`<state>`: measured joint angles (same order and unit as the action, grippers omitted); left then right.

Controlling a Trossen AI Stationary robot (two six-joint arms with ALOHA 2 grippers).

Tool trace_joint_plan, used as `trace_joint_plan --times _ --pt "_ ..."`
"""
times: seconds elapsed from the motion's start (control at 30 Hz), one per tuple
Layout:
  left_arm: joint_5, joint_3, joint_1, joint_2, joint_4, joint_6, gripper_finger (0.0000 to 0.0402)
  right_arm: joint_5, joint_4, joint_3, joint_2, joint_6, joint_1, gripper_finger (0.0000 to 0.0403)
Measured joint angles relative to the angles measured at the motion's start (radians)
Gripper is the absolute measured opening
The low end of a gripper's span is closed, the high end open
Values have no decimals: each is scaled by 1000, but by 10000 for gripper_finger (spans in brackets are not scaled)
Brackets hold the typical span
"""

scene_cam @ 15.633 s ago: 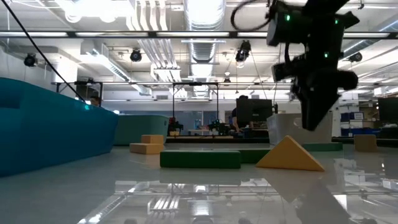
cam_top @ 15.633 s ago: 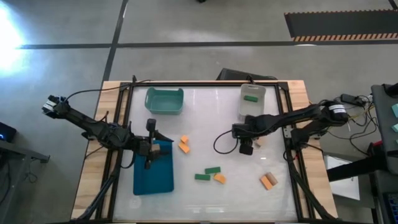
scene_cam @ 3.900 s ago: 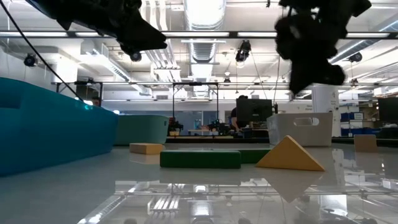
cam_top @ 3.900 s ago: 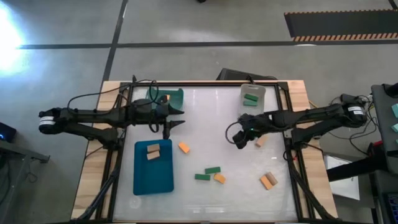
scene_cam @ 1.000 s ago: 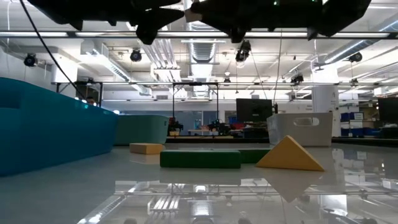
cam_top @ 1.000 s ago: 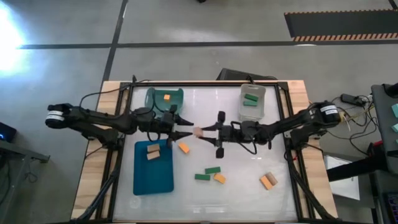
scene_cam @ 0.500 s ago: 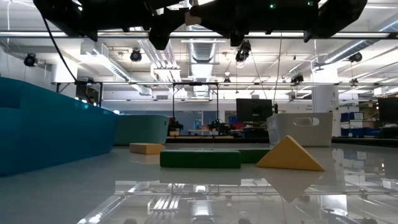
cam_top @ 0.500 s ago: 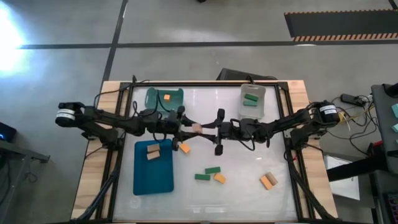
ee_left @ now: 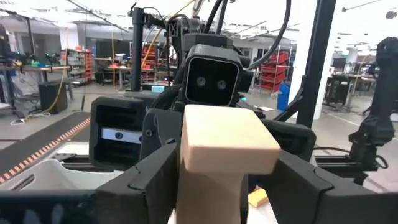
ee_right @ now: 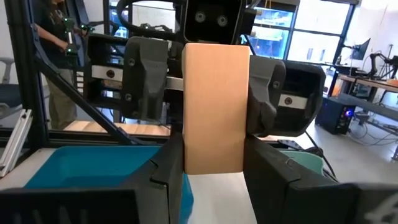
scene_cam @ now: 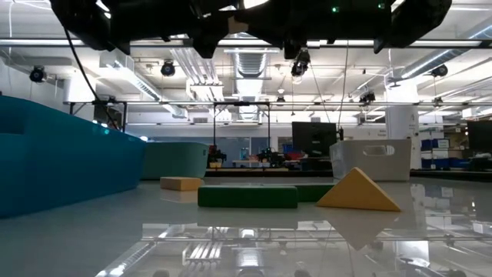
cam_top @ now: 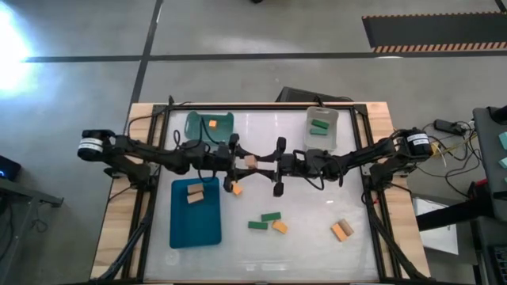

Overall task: Sort & place blocks by color
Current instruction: Put the light brown block into the blue bin

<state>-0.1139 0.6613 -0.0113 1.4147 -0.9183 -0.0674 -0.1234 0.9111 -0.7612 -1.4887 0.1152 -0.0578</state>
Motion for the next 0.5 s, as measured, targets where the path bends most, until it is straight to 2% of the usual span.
trace_joint_plan --times 0.23,0.37,0.5 --pt "11 1 2 14 -39 33 124 3 4 0 0 -14 -1 119" --pt "12 -1 2 13 -39 33 120 1 3 0 0 -18 -1 122" --pt "12 -4 3 13 -35 -7 120 2 -4 0 0 -9 -1 176"
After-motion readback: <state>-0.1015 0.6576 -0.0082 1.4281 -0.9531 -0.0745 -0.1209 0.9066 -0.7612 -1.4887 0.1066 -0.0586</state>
